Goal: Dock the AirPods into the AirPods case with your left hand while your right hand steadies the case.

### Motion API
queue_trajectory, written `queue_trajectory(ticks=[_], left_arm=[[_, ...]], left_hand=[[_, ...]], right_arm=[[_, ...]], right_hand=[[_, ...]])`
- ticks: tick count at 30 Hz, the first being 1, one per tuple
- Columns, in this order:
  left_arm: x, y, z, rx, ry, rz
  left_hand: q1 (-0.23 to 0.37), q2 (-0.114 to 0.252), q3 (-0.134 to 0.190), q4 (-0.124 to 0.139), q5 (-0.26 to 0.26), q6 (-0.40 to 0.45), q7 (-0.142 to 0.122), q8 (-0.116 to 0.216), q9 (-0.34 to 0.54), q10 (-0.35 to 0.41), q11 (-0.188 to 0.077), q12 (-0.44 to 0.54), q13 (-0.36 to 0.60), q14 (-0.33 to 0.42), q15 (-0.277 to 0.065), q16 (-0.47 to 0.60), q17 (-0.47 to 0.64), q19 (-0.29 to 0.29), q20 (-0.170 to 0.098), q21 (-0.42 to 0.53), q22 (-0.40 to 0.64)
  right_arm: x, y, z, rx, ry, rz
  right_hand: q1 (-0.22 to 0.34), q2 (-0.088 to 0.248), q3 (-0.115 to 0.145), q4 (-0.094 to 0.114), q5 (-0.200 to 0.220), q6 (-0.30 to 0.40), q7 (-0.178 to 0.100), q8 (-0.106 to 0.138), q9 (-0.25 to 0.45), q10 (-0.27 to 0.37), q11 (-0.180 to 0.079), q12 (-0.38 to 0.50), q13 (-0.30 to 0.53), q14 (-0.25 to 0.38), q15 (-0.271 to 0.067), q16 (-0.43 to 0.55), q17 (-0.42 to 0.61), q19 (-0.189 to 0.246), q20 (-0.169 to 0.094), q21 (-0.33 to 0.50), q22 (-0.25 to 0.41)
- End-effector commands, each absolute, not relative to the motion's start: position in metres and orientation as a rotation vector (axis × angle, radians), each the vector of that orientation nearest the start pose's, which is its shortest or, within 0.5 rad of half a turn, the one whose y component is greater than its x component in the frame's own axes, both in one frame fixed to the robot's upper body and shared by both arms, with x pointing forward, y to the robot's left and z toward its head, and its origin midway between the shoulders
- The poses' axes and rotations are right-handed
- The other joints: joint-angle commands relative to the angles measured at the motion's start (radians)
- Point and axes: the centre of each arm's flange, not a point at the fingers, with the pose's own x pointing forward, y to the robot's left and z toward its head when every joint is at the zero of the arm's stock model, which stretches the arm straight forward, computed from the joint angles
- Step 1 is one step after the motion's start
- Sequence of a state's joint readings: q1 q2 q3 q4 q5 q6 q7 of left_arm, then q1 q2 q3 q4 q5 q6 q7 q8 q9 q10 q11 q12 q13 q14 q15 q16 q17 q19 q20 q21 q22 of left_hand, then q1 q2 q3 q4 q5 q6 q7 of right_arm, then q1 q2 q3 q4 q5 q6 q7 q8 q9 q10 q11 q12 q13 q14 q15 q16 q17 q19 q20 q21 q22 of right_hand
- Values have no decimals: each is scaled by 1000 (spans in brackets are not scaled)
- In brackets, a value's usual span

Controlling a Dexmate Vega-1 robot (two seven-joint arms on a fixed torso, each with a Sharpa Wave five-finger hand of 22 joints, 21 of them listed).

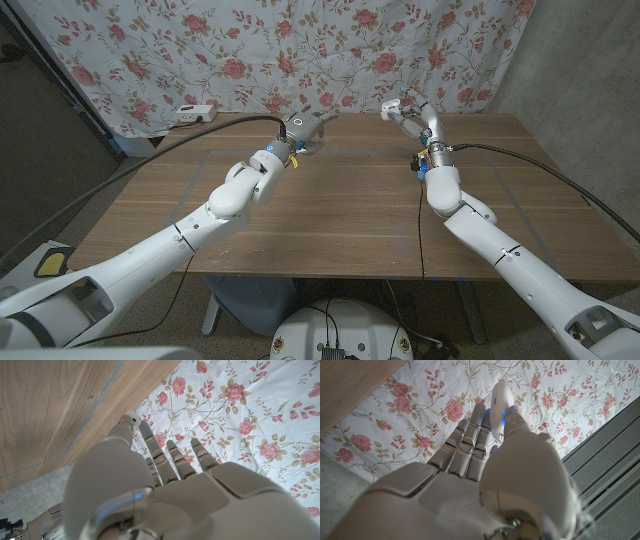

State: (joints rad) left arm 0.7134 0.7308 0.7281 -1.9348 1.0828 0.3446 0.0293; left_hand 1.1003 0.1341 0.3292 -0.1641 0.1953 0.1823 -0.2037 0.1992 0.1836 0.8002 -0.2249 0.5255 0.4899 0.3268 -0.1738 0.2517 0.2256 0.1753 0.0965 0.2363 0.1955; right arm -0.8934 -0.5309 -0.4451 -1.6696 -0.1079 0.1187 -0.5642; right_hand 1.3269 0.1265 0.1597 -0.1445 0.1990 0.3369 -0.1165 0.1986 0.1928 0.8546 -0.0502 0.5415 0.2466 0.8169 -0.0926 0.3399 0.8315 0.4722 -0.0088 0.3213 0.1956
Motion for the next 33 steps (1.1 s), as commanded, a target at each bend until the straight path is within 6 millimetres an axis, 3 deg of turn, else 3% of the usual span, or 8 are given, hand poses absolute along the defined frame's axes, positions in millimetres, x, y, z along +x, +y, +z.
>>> queue_trajectory(ticks=[1, 33], left_arm=[[542, 137, 82, 1745, -949, 343], [535, 131, 112, 1723, -1048, 339]], left_hand=[[16, -1, -4, 0, 0, 7, -1, -2, 5, 11, 0, 7, 2, 24, -29, 4, 3, 4, -2, 6, 0], [28, 0, -13, 1, 0, 16, -3, -3, 5, 16, 0, 10, 5, 25, -29, 6, 6, 6, -4, 5, 0]], right_arm=[[577, -220, 29, -500, -923, -219], [573, -204, 17, -579, -929, -116]], right_hand=[[2, 7, 0, -6, 5, -2, 0, -5, 3, 142, -131, 14, 9, 4, -149, -3, 3, 3, 5, -3, -1], [3, 6, 1, -6, 5, -27, 3, -8, 3, 143, -131, 14, 9, 7, -149, -6, 7, 1, 6, -6, -2]])
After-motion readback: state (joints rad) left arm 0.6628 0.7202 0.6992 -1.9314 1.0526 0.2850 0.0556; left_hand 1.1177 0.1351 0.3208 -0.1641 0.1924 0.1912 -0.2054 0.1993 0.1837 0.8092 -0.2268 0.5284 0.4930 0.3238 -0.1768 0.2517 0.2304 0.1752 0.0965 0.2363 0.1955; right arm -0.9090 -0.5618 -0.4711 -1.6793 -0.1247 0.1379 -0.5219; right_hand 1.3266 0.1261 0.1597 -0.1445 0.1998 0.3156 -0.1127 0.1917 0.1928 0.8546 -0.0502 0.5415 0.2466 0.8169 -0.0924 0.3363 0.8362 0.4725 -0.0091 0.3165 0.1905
